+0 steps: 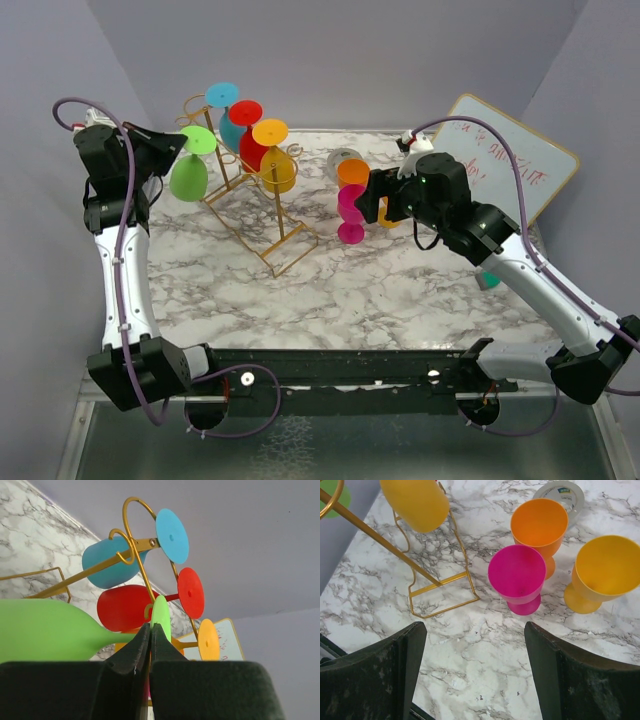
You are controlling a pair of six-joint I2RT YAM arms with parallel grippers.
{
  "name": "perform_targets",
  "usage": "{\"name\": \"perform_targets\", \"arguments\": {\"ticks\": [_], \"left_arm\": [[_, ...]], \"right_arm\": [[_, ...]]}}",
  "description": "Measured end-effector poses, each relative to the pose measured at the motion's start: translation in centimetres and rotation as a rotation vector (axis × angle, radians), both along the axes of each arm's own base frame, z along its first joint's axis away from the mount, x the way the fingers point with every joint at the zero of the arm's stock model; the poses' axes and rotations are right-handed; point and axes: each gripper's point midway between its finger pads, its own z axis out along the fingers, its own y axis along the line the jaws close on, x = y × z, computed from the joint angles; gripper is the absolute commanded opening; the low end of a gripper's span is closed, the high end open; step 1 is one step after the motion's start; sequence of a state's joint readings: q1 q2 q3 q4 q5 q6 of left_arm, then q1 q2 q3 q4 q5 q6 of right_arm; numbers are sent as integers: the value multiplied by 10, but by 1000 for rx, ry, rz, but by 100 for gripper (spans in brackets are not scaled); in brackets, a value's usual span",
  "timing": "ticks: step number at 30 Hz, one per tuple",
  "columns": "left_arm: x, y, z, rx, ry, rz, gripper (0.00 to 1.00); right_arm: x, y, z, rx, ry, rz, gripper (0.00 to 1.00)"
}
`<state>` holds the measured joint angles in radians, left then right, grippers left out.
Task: Take the wine glass off the wine glass rack
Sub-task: Pick up the wine glass from the wine rack, then place the wine glass at the center of the board.
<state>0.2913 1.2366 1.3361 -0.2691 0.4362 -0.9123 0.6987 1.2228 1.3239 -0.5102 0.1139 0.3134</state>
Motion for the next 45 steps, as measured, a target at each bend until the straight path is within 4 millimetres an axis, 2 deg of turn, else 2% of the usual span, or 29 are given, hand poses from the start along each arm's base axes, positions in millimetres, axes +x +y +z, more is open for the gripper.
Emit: {"name": "perform_targets", "arguments": {"ticks": [3,11,15,24,26,31,33,37,45], "left_arm": [[-7,-1,2,15,-7,1,0],[-22,-3,38,79,-99,-6,0],[-36,-13,46,116,-147,-50,0],[-115,-63,26,310,-208,-223,0],[-130,-72,14,348,-197,-260,0],[-162,-87,-33,356,-122,-348,0],[-169,-93,-48,342,-93,-389,0],[-175,-102,-61,347,-78,-457,0],[-184,-121,-61,343,-128,-597,0]], "right_arm": [[-1,1,0,3,1,8,85],[-9,9,7,55,-25,65,85],[-13,9,12,73,-40,79,85],[-24,24,15,120,-15,173,85],[-27,29,16,135,5,193,85],[-35,36,16,190,68,208,85],[-39,38,14,220,96,208,85],[-52,40,0,273,183,214,91],[-63,46,-5,324,265,233,92]]}}
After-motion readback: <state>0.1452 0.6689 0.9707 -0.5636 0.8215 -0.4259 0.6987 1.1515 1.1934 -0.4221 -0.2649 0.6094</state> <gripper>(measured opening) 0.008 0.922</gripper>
